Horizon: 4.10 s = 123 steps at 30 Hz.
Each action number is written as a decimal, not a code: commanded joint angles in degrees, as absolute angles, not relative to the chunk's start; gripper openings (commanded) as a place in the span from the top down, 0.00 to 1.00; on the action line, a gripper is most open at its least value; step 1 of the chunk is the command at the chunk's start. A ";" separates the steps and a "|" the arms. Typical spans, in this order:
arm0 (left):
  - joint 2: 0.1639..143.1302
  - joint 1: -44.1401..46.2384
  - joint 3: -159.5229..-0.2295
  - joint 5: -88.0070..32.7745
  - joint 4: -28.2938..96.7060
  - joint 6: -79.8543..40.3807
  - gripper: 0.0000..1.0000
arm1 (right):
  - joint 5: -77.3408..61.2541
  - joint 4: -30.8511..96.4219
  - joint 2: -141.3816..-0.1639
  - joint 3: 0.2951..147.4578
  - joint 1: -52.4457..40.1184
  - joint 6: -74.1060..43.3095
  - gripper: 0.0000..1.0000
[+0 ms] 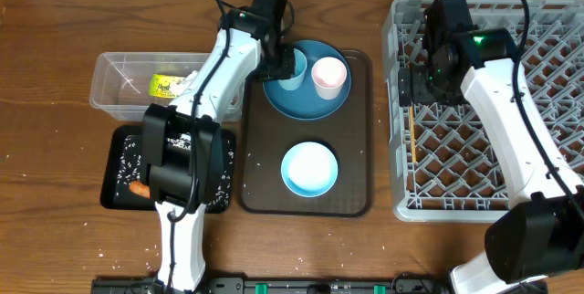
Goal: Sort waste into correct bins and load items into the dishwasher rack
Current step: 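Grasp the light-blue cup with the left gripper and lift it, then reach the right gripper left and grasp the light-blue cup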
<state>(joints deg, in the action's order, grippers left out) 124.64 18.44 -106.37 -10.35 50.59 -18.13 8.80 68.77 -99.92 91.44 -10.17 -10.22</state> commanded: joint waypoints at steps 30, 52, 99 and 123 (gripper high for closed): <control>104.75 15.86 -106.85 -12.10 61.93 -14.20 0.94 | 8.95 68.79 -99.70 91.77 -9.87 -10.66 0.01; 99.00 7.97 -104.44 -58.04 83.61 16.51 0.94 | 8.97 68.79 -99.70 91.77 -9.87 -10.66 0.01; 99.00 8.82 -104.44 -63.59 87.74 18.24 0.94 | -74.02 95.11 -99.66 91.77 -5.56 61.58 0.01; 99.00 15.57 -104.44 -67.85 83.68 18.39 0.93 | -82.59 91.81 -99.66 91.74 -10.20 61.87 0.23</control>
<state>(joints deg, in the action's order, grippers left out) 98.94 14.72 -104.57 -65.01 83.42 16.80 -79.85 92.49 -99.90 91.42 -9.65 61.28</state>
